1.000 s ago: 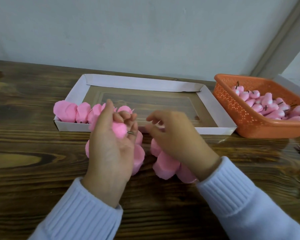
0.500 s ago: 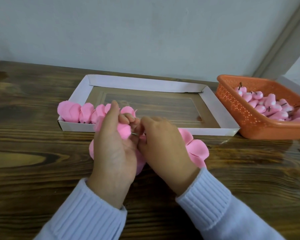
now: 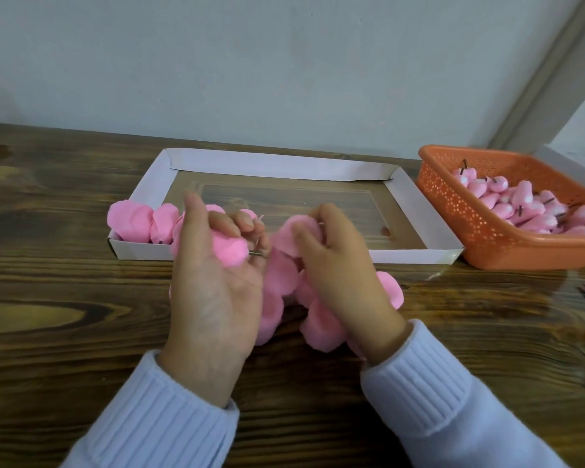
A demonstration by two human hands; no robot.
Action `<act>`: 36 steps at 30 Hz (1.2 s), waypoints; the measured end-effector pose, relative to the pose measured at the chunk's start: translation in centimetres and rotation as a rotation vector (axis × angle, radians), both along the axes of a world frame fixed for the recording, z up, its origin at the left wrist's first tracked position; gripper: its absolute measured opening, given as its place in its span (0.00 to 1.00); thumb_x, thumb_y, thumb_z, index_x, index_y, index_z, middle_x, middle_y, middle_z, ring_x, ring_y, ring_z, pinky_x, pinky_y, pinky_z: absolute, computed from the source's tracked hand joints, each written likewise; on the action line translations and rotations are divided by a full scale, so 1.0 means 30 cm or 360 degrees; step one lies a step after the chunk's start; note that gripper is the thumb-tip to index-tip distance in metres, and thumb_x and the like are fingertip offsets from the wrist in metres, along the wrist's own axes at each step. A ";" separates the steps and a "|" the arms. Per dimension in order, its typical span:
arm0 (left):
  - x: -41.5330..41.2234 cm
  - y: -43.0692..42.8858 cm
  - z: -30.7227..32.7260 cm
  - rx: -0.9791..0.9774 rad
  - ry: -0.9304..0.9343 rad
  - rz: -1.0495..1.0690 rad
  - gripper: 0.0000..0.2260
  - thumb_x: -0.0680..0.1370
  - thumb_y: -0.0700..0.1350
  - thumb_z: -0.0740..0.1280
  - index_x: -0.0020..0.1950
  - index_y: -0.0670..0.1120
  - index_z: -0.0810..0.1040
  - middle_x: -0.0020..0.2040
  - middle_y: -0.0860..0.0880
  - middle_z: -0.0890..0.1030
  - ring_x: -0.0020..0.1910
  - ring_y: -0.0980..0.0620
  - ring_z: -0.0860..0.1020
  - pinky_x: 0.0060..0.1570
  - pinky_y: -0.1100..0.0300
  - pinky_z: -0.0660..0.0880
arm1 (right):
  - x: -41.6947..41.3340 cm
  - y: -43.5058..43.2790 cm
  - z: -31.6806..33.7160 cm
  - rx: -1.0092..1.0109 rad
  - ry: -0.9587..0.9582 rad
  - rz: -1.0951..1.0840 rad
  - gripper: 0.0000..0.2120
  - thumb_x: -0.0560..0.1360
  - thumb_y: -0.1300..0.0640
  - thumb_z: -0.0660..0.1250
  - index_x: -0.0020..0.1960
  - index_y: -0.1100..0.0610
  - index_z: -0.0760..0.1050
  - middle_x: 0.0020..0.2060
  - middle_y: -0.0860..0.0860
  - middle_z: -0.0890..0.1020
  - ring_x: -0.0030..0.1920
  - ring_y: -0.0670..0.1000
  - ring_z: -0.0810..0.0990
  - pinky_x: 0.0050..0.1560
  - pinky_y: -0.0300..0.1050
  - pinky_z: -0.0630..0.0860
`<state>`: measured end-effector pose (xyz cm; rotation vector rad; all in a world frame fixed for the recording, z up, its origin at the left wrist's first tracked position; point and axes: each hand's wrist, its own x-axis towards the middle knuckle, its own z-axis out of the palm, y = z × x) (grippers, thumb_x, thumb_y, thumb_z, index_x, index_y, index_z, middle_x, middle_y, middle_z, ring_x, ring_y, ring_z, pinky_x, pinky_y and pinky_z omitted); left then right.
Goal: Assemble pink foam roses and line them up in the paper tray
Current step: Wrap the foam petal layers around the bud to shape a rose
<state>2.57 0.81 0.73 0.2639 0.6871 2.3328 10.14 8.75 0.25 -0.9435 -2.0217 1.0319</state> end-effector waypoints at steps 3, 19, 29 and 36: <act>-0.001 -0.005 -0.003 -0.0040 -0.0008 -0.0016 0.19 0.70 0.59 0.65 0.24 0.48 0.72 0.30 0.51 0.74 0.34 0.54 0.76 0.43 0.61 0.76 | 0.043 0.033 0.036 -0.0471 0.0300 -0.0158 0.06 0.80 0.59 0.58 0.46 0.56 0.72 0.40 0.53 0.79 0.39 0.51 0.79 0.38 0.48 0.77; 0.045 0.003 -0.034 -0.0246 0.0714 0.0059 0.23 0.77 0.61 0.52 0.42 0.51 0.83 0.49 0.54 0.85 0.57 0.60 0.80 0.59 0.52 0.67 | 0.140 -0.001 -0.003 -0.0555 0.0696 -0.0013 0.05 0.75 0.65 0.67 0.47 0.57 0.74 0.38 0.50 0.84 0.39 0.53 0.83 0.38 0.49 0.80; 0.030 0.024 -0.059 -0.0596 0.0972 0.0205 0.28 0.70 0.72 0.49 0.48 0.63 0.84 0.69 0.61 0.73 0.62 0.76 0.68 0.53 0.78 0.67 | 0.134 -0.063 0.009 -0.0492 0.0513 0.0274 0.09 0.75 0.71 0.63 0.46 0.58 0.72 0.28 0.51 0.80 0.28 0.52 0.76 0.29 0.48 0.72; 0.048 0.009 -0.068 -0.0781 0.1206 0.0409 0.32 0.70 0.72 0.46 0.61 0.60 0.79 0.57 0.81 0.70 0.70 0.69 0.61 0.61 0.78 0.58 | 0.134 -0.078 0.000 -0.0431 0.0570 0.0254 0.09 0.75 0.70 0.62 0.45 0.57 0.72 0.28 0.46 0.80 0.28 0.51 0.75 0.25 0.38 0.70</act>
